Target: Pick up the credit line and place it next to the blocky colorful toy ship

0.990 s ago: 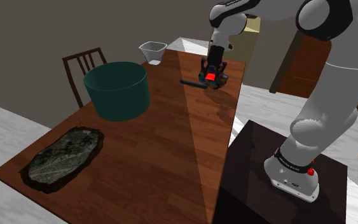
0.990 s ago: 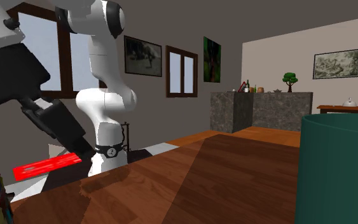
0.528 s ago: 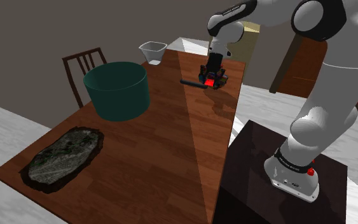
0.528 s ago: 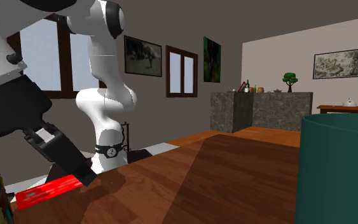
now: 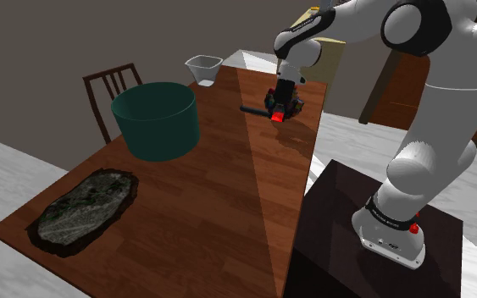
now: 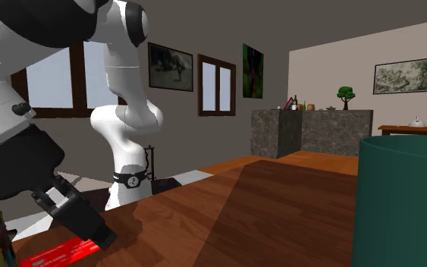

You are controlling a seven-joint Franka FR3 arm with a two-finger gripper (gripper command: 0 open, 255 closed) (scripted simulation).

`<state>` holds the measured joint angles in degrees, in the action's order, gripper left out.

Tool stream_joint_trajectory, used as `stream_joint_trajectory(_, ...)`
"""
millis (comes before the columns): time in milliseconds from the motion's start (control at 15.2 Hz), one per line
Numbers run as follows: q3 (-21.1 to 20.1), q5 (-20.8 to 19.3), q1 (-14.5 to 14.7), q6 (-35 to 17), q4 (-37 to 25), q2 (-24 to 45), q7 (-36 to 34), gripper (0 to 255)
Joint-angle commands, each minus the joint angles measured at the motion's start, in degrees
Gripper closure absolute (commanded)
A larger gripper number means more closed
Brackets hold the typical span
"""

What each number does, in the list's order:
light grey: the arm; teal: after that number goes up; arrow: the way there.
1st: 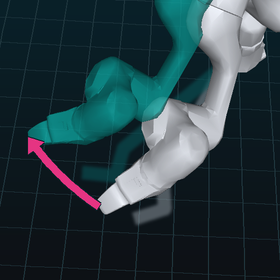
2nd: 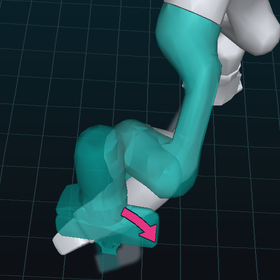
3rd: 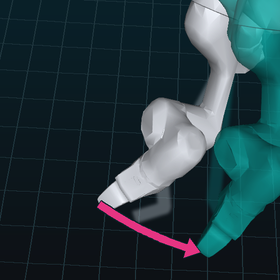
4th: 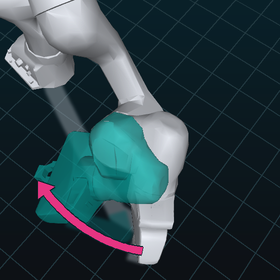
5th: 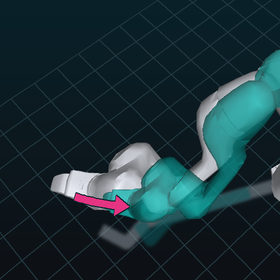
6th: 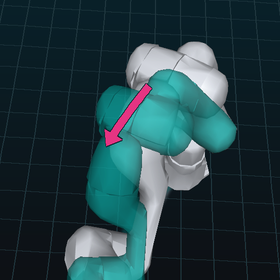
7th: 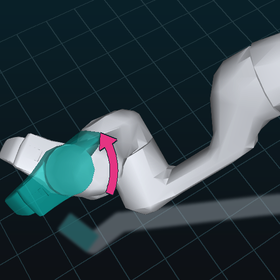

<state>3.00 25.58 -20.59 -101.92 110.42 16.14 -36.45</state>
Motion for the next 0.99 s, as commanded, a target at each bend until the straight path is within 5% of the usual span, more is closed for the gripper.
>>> stream_joint_trajectory(0,-0.01,0.15,-0.02,-1.08,0.63,1.08,0.59,255)
stream_joint_trajectory(792,-0.16,0.56,0.0,-3.48,1.43,2.89,1.66,255)
stream_joint_trajectory(858,-0.02,0.46,-0.15,-3.6,2.08,2.49,1.93,0)
stream_joint_trajectory(924,-0.42,0.76,0.37,-3.88,1.88,2.6,1.17,0)
